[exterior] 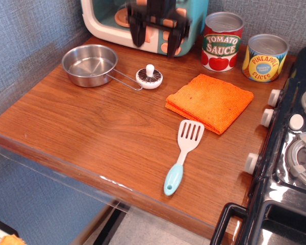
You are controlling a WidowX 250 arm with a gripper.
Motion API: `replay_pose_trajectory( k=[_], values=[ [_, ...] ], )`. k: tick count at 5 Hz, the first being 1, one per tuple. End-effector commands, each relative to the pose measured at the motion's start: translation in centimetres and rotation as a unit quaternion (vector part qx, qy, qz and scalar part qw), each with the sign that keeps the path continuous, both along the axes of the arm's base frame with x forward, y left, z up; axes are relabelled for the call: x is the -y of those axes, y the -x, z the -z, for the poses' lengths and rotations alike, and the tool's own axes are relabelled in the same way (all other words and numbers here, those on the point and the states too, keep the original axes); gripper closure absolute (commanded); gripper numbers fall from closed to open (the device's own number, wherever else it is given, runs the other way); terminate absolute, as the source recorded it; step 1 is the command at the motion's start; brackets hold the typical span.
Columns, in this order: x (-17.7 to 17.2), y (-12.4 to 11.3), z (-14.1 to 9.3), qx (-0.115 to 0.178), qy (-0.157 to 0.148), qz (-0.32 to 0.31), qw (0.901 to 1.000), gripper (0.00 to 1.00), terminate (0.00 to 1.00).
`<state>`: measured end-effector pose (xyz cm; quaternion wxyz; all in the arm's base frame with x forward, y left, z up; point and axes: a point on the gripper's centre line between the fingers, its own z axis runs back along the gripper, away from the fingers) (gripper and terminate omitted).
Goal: Move the mushroom to the left of the orange cloth.
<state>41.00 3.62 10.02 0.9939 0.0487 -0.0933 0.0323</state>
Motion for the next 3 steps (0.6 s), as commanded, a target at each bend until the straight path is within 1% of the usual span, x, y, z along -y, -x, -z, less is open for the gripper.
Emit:
replay_pose_trajectory(
  k=[1, 2, 3],
  values=[
    [2.37, 2.94, -3.83, 0.039, 0.033, 0.031, 0.9982, 0.0, 0.0],
    [2.24, 3.26, -3.44, 0.033, 0.028, 0.038, 0.9983, 0.0, 0.0],
    [2.24, 3.26, -3.44, 0.033, 0.028, 0.038, 0.9983, 0.0, 1.0]
  ],
)
